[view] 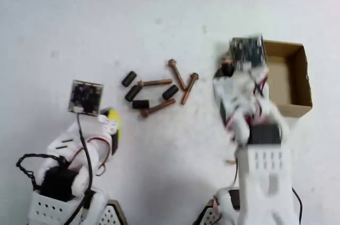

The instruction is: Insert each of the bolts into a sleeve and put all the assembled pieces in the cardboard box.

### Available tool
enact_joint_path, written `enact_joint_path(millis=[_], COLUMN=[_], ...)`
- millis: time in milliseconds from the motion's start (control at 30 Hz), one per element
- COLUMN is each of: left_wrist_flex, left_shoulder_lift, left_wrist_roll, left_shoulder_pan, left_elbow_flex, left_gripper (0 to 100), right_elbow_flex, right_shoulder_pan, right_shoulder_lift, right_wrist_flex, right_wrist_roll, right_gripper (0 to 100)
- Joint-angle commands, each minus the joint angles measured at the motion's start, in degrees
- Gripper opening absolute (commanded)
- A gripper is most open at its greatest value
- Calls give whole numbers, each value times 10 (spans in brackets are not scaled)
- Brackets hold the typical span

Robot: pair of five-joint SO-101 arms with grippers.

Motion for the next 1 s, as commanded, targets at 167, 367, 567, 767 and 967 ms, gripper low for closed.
enact_joint_path(millis=[167, 367, 567, 767, 967], left_wrist_flex=[-16, -29, -28, -30, -38], left_shoulder_lift=[-7, -7, -7, -7, -7], left_wrist_roll=[-5, -130, -171, -171, -171], left_shoulder_pan=[-65, -65, -65, -98, -123], left_elbow_flex=[40, 73, 95, 95, 96], left_gripper=[26, 26, 25, 24, 24], right_elbow_flex=[-182, -282, -407, -505, -559], right_shoulder_pan=[72, 79, 109, 125, 124], right_shoulder_lift=[205, 339, 506, 653, 748], right_wrist_flex=[0, 35, 36, 36, 36], right_wrist_roll=[20, 63, 62, 62, 62], right_gripper=[17, 18, 18, 18, 18])
